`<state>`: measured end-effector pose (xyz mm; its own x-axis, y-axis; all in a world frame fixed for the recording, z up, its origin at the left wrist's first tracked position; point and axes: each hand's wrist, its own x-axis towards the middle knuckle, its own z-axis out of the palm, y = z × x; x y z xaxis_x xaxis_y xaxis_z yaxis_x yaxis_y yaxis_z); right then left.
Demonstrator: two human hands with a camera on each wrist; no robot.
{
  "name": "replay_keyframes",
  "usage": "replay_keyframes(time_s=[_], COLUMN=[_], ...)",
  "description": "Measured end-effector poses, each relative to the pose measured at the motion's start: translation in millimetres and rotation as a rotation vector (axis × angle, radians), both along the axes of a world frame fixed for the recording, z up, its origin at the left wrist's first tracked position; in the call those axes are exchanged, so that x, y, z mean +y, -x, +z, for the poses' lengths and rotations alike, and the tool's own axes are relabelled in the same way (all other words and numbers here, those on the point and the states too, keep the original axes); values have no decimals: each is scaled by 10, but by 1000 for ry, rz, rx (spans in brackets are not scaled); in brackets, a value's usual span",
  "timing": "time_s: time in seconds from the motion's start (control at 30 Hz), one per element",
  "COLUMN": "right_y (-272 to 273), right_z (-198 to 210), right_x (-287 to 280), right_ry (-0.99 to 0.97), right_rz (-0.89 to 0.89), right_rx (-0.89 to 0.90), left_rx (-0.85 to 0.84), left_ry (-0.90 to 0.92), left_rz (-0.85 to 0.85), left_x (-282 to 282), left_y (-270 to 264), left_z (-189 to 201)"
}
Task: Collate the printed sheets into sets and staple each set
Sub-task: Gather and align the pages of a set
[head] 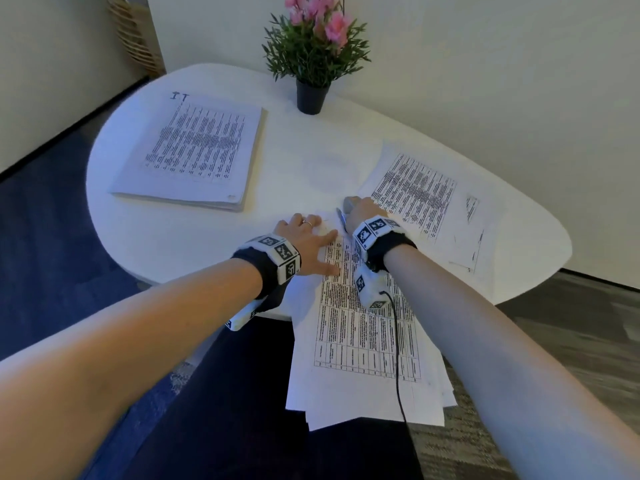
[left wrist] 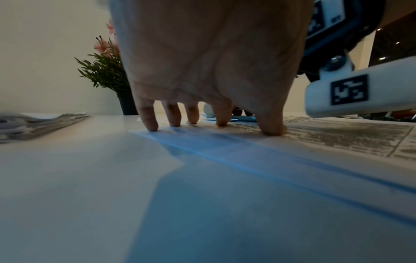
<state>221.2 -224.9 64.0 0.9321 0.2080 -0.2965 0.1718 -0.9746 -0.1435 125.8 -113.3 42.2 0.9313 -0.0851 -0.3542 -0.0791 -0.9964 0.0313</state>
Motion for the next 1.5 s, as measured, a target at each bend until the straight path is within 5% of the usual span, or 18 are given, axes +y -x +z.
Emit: replay_keyframes(time_s=[0.4,0.7,0.97,1.2,1.5], right_y=[-41,112,43,43,41], right_z=[-57,-47,39,-23,112], right_x=[-205,27,98,201,271], right_ry=[163,68,172,-8,52], right_rz=[348,155,262,183,304], right_rx=[-76,-53,-163,-38,-64], left_rx=[26,22,-4,0,-19], left_ry=[166,81,71,96,111], left_rz=[59,16,11,34,30], left_x=[151,179,183,177,163], left_y=[61,8,-20,-60,13], left_z=[58,94,50,-33,142])
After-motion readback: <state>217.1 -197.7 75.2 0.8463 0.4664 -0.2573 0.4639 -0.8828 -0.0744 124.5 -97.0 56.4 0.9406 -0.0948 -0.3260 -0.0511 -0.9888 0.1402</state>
